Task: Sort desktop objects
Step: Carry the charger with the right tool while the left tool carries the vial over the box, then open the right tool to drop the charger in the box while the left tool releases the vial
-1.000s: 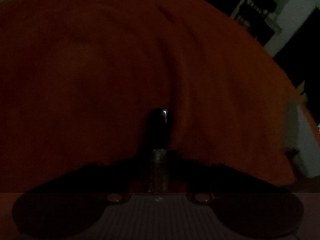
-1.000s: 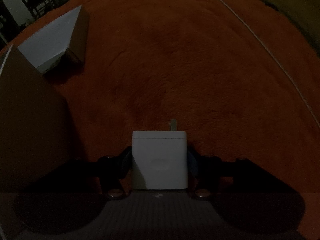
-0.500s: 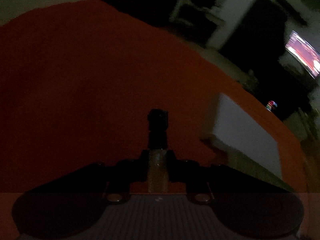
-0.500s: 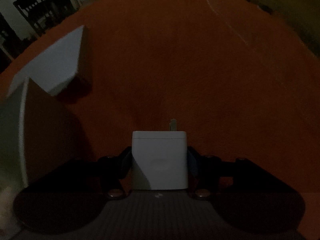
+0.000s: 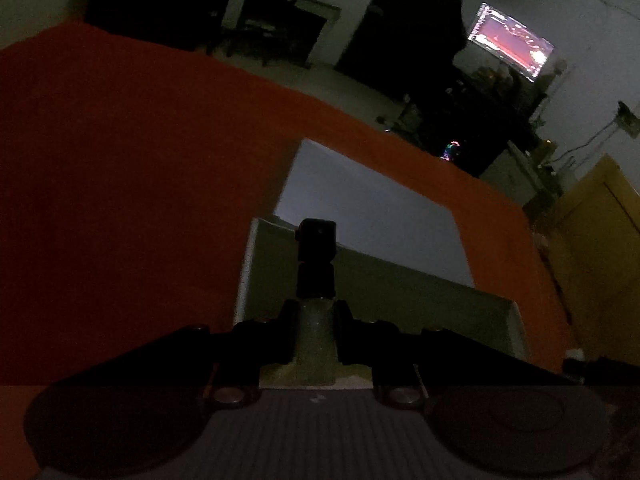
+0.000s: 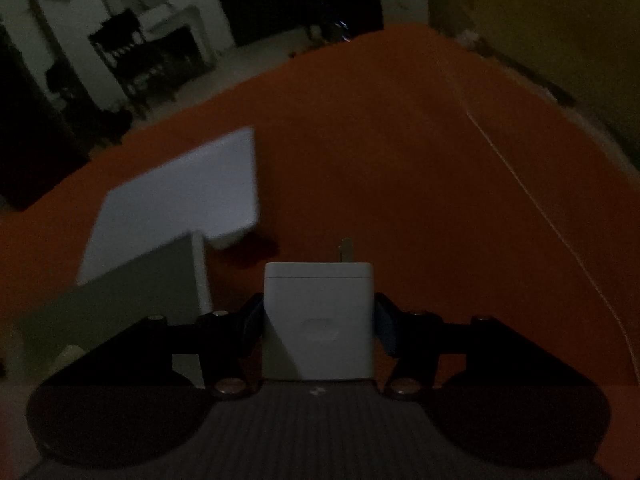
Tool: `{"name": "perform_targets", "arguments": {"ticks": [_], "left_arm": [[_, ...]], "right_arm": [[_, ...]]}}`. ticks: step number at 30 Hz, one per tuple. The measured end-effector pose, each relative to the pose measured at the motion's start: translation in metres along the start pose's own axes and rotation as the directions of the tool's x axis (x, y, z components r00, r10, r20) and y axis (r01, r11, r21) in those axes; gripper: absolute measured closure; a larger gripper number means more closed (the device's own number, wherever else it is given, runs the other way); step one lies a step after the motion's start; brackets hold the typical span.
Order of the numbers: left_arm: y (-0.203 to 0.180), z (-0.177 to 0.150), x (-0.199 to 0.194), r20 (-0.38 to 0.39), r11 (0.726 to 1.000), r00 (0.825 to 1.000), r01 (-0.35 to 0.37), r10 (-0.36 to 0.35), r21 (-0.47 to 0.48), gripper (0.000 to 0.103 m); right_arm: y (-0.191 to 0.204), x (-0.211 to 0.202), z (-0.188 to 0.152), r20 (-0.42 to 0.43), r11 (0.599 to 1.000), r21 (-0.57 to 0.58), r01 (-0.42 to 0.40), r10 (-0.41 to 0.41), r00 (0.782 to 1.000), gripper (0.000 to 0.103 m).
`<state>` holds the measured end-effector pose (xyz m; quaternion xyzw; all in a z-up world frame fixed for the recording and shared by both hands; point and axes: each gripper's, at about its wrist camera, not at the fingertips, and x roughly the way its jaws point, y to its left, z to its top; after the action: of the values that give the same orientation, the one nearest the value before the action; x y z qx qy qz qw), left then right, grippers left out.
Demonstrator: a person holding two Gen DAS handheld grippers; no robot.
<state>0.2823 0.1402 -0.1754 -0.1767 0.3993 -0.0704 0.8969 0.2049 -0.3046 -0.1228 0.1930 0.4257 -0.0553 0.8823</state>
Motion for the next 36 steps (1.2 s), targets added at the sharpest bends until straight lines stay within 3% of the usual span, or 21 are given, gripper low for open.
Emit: {"name": "perform_targets", "arguments": {"ticks": [9,15,26,36], "left_arm": [[-0.039,-0.045,-0.016,-0.072,0.99,0.997,-0.004,0.014,0.141,0.088],[-0.052,-0.07,-0.009,-0.127,0.971,0.991,-0.012,0.043,0.238,0.088],[-0.055,-0.099,0.009,-0.201,0.955,0.972,-0.056,0.119,0.293,0.088],[-0.057,-0.106,0.013,-0.238,0.944,0.959,-0.074,0.156,0.32,0.087]], "right_arm": [[0.052,-0.015,-0.007,0.002,0.988,-0.115,-0.099,0.099,0.995,0.044],[0.092,-0.003,-0.029,-0.052,0.966,-0.208,-0.154,0.146,0.988,0.044],[0.125,0.053,-0.082,-0.208,0.944,-0.285,-0.167,0.109,0.972,0.044],[0.127,0.072,-0.097,-0.264,0.94,-0.31,-0.144,0.061,0.963,0.044]]}}
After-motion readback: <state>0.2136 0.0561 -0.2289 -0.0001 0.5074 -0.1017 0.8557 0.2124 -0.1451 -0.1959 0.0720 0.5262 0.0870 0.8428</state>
